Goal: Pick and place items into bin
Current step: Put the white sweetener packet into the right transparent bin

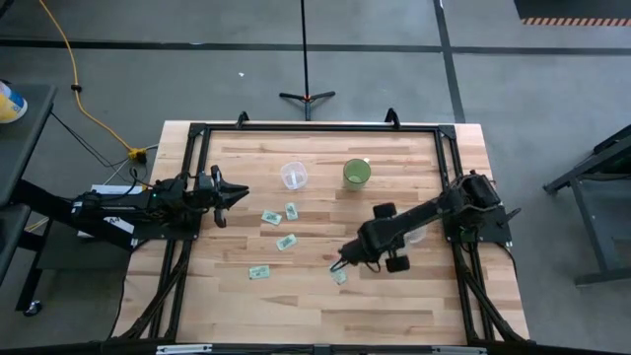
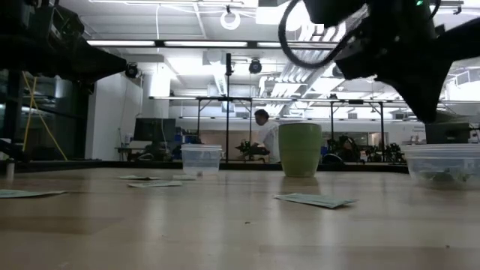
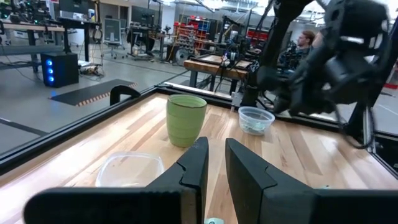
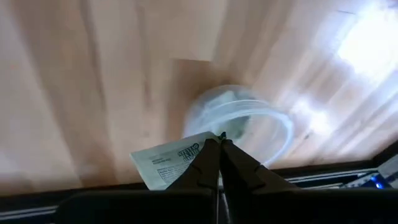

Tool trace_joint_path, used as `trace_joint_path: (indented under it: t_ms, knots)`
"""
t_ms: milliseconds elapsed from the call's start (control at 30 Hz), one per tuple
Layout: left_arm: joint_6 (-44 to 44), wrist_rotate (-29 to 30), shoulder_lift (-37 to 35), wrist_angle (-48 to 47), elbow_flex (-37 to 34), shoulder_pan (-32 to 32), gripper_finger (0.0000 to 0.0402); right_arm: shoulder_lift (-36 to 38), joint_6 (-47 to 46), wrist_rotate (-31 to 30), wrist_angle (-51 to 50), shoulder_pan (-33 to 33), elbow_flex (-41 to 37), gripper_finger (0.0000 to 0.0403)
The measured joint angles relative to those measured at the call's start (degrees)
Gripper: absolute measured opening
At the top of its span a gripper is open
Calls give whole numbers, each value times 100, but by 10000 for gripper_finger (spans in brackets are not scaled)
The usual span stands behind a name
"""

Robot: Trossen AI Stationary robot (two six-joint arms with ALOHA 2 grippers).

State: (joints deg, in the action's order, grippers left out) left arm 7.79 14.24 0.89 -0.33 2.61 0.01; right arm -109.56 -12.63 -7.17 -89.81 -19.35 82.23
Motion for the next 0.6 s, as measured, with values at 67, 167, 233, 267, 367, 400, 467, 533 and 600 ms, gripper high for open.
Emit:
trace_joint_path:
  t_ms: [67, 167, 233, 267, 367, 400, 467, 533, 600]
  knots:
    - [0, 0, -2, 31, 0, -1, 92, 102, 117, -11, 17, 154, -177, 2]
    - [0, 0, -2, 30, 0, -1, 92, 256, 87, -125, -12, 380, -441, 2]
    - [0, 0, -2, 30, 0, 0, 92, 379, 82, -130, 12, 527, -686, 2]
    - [0, 0, -2, 32, 0, 0, 92, 456, 97, -120, 50, 594, -810, 1]
    - [0, 0, -2, 30, 0, -1, 92, 642, 110, -40, 265, 795, -1214, 3]
    - [0, 0, -2, 30, 0, -1, 92, 679, 95, -29, 379, 861, -1334, 5]
    - [0, 0, -2, 30, 0, 0, 92, 757, 82, -36, 554, 985, -1524, 11]
    - [0, 0, -2, 30, 0, 0, 92, 810, 100, -41, 659, 1095, -1641, 19]
    - [-1, 0, -2, 28, 0, 0, 92, 836, 101, -155, 673, 1179, -1693, 29]
